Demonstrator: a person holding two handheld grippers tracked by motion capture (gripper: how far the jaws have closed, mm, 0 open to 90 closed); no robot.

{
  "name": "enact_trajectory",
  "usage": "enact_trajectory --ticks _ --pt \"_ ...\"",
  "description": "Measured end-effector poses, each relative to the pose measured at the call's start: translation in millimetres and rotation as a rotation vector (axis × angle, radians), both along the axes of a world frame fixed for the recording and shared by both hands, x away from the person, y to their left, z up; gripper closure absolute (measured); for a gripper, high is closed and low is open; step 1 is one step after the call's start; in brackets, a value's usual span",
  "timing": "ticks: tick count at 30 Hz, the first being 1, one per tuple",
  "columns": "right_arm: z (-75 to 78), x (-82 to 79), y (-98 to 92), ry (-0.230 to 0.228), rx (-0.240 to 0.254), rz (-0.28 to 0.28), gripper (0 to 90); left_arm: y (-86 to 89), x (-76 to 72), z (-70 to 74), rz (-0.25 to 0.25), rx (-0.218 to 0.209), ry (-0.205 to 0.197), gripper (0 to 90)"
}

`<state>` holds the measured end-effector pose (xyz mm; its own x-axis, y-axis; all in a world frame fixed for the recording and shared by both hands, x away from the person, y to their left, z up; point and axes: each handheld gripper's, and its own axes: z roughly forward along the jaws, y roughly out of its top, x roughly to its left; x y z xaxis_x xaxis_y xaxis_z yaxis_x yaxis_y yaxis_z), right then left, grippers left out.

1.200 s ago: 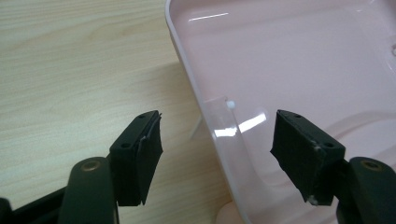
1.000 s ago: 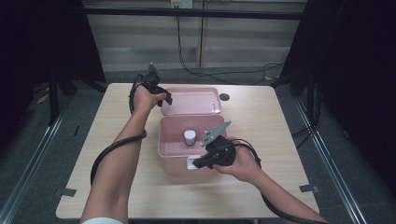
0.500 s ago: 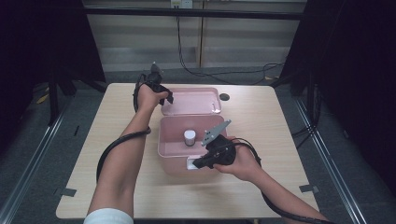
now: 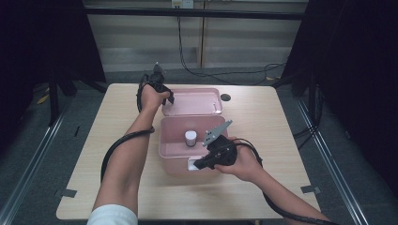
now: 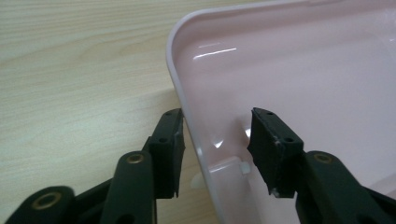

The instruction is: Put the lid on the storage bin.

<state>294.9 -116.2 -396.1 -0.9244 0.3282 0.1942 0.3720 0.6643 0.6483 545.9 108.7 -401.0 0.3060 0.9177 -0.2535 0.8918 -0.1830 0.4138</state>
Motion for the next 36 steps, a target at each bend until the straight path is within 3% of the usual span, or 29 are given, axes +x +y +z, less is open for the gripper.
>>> enact_trajectory --ticks 7,27,30,36 --pt "0.4 0.4 0.3 0.001 -0.005 0.000 90.0 3.4 -0.1 0.3 0.012 0.003 0.002 63.6" --pt "0.5 -0.5 0.8 0.000 -0.009 -0.005 90.0 5.6 0.8 -0.8 0.044 -0.001 0.002 61.8" --pt "0.6 -0.4 0.9 -0.001 -0.010 -0.004 90.0 6.2 0.4 1.0 0.044 0.008 0.004 65.2" --pt "0.6 -0.4 1.1 -0.002 -0.012 -0.002 90.0 6.2 -1.1 5.9 0.051 0.026 0.012 80.3"
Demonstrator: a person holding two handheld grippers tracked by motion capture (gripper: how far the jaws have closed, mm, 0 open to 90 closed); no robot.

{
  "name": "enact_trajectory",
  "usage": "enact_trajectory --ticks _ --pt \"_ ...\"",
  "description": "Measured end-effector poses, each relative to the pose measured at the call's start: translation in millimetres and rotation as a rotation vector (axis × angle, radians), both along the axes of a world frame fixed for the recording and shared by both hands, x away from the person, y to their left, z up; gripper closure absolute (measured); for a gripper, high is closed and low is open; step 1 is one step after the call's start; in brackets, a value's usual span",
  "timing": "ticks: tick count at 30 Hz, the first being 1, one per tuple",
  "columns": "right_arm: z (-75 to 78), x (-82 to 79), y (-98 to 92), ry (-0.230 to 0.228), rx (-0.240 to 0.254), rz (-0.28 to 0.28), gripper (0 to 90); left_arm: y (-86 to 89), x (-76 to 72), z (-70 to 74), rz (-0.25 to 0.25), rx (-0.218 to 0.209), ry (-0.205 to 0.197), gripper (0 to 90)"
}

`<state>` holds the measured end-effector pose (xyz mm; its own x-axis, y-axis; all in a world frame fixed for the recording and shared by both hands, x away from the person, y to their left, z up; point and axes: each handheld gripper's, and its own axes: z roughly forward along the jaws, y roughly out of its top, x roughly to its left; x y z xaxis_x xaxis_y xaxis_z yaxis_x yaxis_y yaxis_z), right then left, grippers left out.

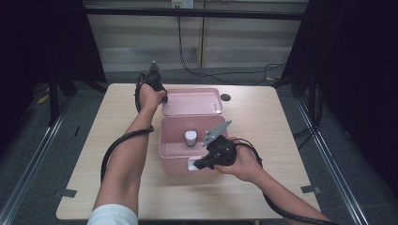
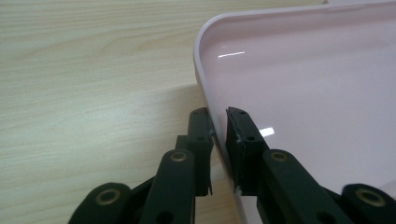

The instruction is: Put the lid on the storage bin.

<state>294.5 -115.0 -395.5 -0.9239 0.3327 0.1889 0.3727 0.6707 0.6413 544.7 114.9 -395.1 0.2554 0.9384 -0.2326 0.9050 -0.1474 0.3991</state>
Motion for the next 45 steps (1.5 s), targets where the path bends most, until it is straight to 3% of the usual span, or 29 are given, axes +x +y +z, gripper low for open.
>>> enact_trajectory --ticks 5,22,37,45 --pt "0.1 -0.7 0.4 0.001 -0.002 -0.002 90.0 -2.8 -1.9 8.5 0.017 0.020 -0.001 82.3" --pt "0.6 -3.4 3.0 0.010 -0.029 -0.010 90.0 1.1 -9.9 35.6 0.039 -0.010 -0.012 84.6" --pt "2.1 -1.7 6.7 0.022 -0.034 -0.024 90.0 2.6 -16.6 55.9 0.028 -0.011 -0.036 85.7" --pt "2.7 -0.8 8.7 0.032 -0.038 -0.032 90.0 4.4 -20.4 66.0 0.021 0.002 -0.025 86.1"
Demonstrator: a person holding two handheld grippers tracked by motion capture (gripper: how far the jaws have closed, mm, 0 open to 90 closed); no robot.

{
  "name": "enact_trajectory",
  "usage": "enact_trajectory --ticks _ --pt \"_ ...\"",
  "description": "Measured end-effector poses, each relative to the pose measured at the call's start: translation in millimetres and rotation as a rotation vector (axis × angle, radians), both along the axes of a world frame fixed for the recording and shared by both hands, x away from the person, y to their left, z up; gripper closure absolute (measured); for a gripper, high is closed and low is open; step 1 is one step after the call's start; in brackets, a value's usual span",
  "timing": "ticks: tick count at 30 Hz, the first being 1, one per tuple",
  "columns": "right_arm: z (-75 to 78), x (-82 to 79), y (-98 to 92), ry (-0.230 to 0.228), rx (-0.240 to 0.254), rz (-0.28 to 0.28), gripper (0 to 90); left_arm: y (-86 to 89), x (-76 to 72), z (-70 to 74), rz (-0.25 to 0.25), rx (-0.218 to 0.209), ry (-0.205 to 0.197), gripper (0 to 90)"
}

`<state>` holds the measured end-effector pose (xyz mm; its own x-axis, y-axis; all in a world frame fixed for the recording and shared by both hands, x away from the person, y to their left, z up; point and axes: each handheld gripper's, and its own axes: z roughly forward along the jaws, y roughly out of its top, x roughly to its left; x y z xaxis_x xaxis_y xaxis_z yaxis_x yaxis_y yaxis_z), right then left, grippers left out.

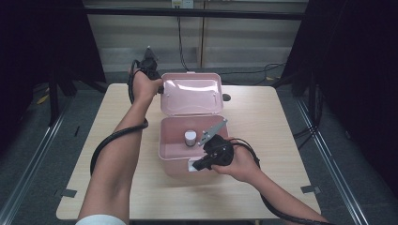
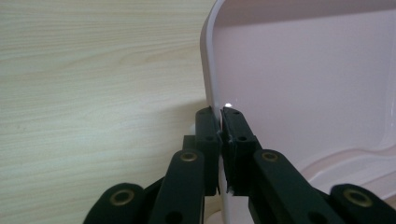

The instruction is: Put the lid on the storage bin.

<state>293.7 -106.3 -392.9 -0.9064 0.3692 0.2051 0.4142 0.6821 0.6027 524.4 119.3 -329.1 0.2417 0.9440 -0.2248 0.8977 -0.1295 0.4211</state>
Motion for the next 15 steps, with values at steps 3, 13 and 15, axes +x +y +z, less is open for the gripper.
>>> enact_trajectory --ticks 3,13,15 --pt "0.1 0.4 1.4 -0.002 0.001 0.004 90.0 1.8 -0.3 3.0 0.000 -0.006 0.016 86.5" --pt "2.1 1.4 1.6 0.026 -0.009 -0.021 90.0 3.2 -2.0 14.0 0.000 -0.003 0.036 87.3" --pt "2.5 1.2 2.0 0.029 -0.013 -0.026 90.0 3.4 -2.8 17.1 -0.007 0.001 0.044 87.4"
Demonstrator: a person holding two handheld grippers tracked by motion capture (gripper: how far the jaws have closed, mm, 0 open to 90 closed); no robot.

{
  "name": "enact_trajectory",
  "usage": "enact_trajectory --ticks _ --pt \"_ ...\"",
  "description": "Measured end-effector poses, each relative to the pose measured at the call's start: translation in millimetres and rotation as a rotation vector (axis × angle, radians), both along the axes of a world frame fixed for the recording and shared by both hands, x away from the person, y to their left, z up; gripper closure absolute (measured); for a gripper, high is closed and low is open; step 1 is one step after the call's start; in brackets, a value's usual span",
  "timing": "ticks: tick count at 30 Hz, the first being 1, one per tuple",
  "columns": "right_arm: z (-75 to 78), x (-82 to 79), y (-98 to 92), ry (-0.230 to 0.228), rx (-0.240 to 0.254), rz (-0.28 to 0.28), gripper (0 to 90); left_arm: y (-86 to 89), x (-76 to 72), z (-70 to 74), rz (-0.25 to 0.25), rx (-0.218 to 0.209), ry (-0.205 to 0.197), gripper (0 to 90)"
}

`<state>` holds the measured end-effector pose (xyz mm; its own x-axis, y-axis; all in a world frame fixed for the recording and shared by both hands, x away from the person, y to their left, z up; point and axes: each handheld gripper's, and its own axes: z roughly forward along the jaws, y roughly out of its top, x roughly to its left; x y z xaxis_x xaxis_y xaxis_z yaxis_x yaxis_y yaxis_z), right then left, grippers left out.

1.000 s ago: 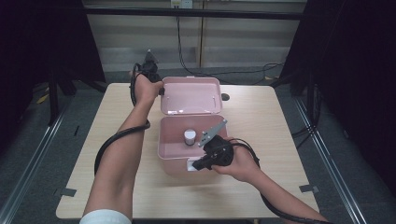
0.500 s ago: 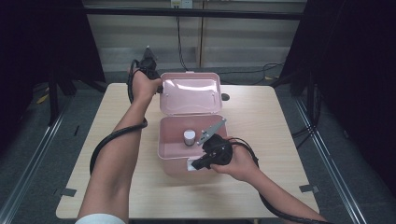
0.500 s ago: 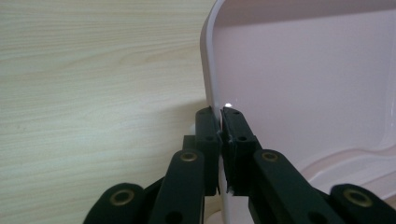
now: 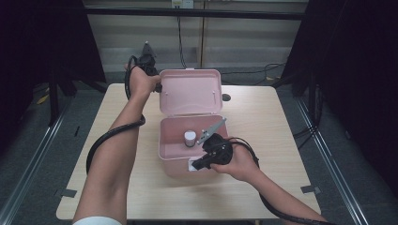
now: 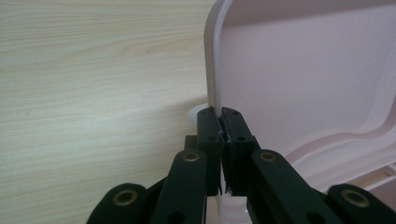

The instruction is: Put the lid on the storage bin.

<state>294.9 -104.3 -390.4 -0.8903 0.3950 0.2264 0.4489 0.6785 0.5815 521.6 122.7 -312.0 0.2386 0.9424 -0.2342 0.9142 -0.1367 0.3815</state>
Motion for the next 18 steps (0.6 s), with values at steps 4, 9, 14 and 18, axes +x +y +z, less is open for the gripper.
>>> enact_trajectory --ticks 4,9,14,18 --pt "-0.3 0.2 0.4 0.009 0.004 -0.009 90.0 -0.2 -2.5 5.3 -0.007 0.006 0.000 87.5" --pt "0.0 0.6 0.9 0.015 -0.001 -0.010 90.0 -0.3 -4.7 10.9 -0.016 0.005 0.005 87.8" --pt "0.4 1.6 1.3 0.021 -0.005 -0.018 90.0 -1.3 -7.2 19.3 -0.029 0.019 0.028 87.9" --pt "0.4 1.8 1.4 0.022 -0.005 -0.017 90.0 -2.7 -8.8 24.1 -0.038 0.026 0.035 87.9"
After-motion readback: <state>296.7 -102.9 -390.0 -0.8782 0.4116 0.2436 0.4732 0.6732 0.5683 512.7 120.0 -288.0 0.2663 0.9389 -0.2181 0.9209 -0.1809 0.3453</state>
